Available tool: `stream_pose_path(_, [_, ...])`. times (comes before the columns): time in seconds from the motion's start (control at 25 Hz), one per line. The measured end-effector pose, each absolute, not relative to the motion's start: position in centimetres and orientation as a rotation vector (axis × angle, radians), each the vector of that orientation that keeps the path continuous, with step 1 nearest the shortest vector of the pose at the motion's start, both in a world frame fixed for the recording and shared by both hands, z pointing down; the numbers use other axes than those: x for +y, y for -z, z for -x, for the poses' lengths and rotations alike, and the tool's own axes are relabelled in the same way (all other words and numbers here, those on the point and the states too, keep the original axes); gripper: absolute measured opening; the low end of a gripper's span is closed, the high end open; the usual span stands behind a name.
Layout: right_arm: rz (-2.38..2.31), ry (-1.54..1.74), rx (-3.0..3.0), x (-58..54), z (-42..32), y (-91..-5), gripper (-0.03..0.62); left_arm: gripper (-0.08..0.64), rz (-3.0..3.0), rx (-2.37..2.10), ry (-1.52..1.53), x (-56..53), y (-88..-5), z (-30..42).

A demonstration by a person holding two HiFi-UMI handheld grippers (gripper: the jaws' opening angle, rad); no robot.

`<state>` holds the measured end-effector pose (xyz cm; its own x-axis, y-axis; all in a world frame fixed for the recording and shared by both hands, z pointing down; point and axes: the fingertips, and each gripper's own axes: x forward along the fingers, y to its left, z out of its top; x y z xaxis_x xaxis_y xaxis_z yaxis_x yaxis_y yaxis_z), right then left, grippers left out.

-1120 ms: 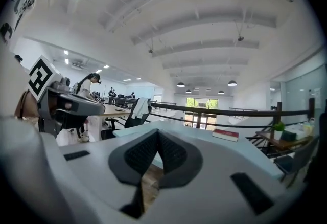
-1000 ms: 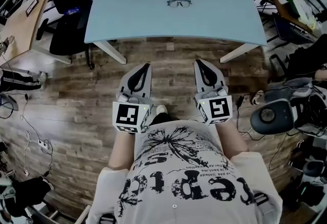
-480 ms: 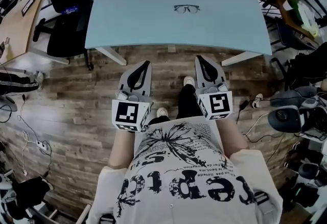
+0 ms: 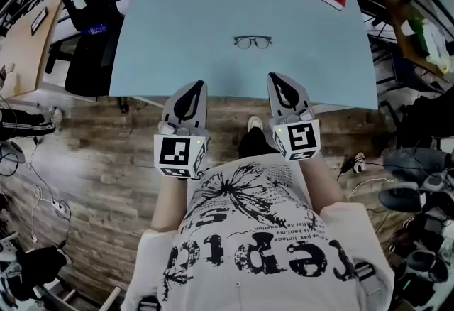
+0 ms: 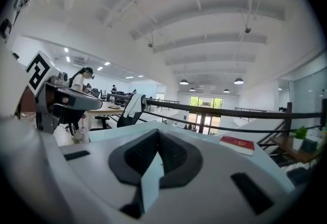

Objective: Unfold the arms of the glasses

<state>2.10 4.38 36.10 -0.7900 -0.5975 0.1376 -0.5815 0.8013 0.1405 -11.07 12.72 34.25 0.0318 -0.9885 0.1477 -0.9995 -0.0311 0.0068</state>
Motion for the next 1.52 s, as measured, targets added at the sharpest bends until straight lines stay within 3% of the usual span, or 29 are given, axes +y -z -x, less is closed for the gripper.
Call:
stream_pose_path(0.6, [-0.705, 0.022, -2.764, -17.7, -3.8, -39.4, 0.011, 0.018, -2.031, -2.161, -0.189, -9.0, -35.6, 9.5])
stream_pose_path(1.04, [-0.534, -0.114, -2.593, -20.2, -1.8, -46.6, 0.011, 0.018, -2.070, -2.001, -0.251, -13.5, -40.5, 9.6])
stream_pose_path(1.52, [-0.274, 0.067, -2.151, -21.5, 0.5, -57.1, 0.019, 0.018, -2.092, -1.798, -0.393, -15.9, -48.1, 12.4])
